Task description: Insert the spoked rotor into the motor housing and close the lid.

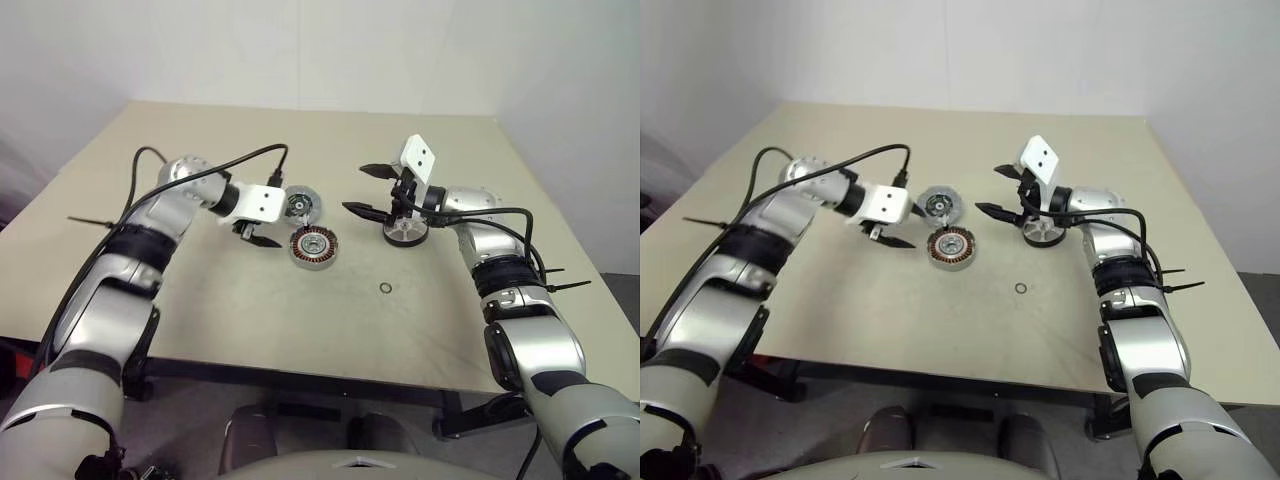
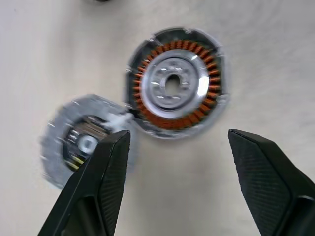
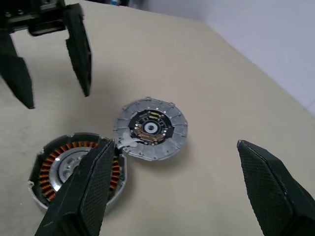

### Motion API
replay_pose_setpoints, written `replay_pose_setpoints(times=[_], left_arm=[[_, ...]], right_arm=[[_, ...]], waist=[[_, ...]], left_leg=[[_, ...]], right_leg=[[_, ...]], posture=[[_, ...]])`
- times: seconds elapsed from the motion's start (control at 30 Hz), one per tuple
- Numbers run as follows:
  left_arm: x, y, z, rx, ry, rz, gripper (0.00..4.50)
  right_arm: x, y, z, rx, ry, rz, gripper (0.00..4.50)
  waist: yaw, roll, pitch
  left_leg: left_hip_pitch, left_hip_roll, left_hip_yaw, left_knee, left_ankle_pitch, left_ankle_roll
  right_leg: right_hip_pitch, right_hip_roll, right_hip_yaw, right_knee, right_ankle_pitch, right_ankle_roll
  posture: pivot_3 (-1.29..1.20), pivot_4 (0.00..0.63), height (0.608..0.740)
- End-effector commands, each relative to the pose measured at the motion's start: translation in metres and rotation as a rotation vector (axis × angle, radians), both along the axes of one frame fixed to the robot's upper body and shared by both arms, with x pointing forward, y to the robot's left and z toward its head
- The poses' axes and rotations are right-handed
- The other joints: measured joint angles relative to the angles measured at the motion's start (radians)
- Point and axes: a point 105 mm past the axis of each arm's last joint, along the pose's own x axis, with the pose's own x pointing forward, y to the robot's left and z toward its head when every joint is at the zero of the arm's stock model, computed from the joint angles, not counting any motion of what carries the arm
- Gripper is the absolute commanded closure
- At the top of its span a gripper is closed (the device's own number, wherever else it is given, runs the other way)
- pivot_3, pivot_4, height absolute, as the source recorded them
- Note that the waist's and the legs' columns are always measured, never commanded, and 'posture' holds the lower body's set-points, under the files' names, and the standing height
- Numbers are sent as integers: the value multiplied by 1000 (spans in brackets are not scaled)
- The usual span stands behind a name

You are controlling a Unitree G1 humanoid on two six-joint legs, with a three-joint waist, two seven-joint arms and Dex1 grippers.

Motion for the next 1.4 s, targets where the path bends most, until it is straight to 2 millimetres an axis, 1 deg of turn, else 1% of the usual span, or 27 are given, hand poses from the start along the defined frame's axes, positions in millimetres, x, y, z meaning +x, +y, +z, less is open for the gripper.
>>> replay_pose_setpoints(times=[0.03,0.1,0.2,0.27,0.37,0.5,0.6,0.63,0.7,0.77,0.93,1.03,1.3,1.4], left_arm=[[-12,13,16,-156,39,104,1140],[-16,18,18,-262,70,187,1140],[-19,21,32,-505,137,330,1140],[-27,26,32,-606,182,398,1140],[-39,34,26,-735,257,498,1140],[-62,40,8,-860,375,605,1140],[-72,48,-10,-864,387,692,1140],[-74,50,-12,-872,386,715,1140],[-78,54,-14,-894,383,750,1140],[-80,57,-17,-894,377,773,1140],[-79,63,-19,-901,354,816,1140],[-76,65,-20,-894,344,825,1140],[-69,70,-16,-894,313,833,1140],[-67,74,-15,-889,298,842,1140]], right_arm=[[-9,0,8,35,3,35,0],[-16,-3,5,40,24,47,0],[-25,-10,6,77,31,51,0],[-34,-14,6,101,60,58,0],[-44,-23,-2,63,110,57,0],[-56,-36,-22,12,203,17,0],[-64,-43,-38,-24,248,-22,0],[-65,-45,-41,-32,255,-35,0],[-69,-47,-48,-36,275,-52,0],[-73,-47,-53,-30,293,-57,0],[-91,-48,-71,-71,344,-30,0],[-95,-48,-74,-77,356,-24,0],[-94,-41,-74,-90,335,-39,0],[-97,-42,-84,-132,327,-49,0]], waist=[[-1,0,0],[1,1,0],[3,1,1],[1,1,1],[-4,1,1],[-17,1,1],[-26,1,1],[-28,1,1],[-29,1,1],[-29,1,1],[-28,1,1],[-30,1,1],[-30,1,0],[-30,1,0]], left_leg=[[0,0,0,0,0,0],[0,0,0,-1,0,0],[-1,0,0,0,0,0],[-1,0,0,0,0,0],[1,0,0,0,0,0],[1,0,0,-1,-1,1],[1,0,0,-2,-2,4],[1,0,0,-2,-2,4],[2,0,0,-2,-2,4],[2,0,0,-2,-2,4],[3,0,0,-2,-3,5],[2,0,0,-2,-3,5],[3,0,0,-4,-3,6],[3,0,0,-4,-3,6]], right_leg=[[0,0,0,0,0,0],[0,0,-1,0,0,0],[0,0,-2,0,-1,0],[0,0,-2,0,-1,0],[1,0,0,0,-1,0],[1,1,0,-2,-1,1],[1,1,0,-3,-1,1],[1,1,0,-3,-1,1],[1,2,0,-3,-2,2],[2,2,1,-3,-5,7],[2,2,1,-5,-5,8],[3,2,1,-7,-5,8],[3,3,1,-9,-2,3],[5,3,0,-12,-2,3]], posture=[[0,0,740],[0,0,740],[0,0,740],[0,0,740],[0,0,740],[0,0,740],[0,0,740],[0,0,740],[0,0,740],[0,0,740],[0,0,740],[0,0,740],[0,0,740],[0,0,740]])
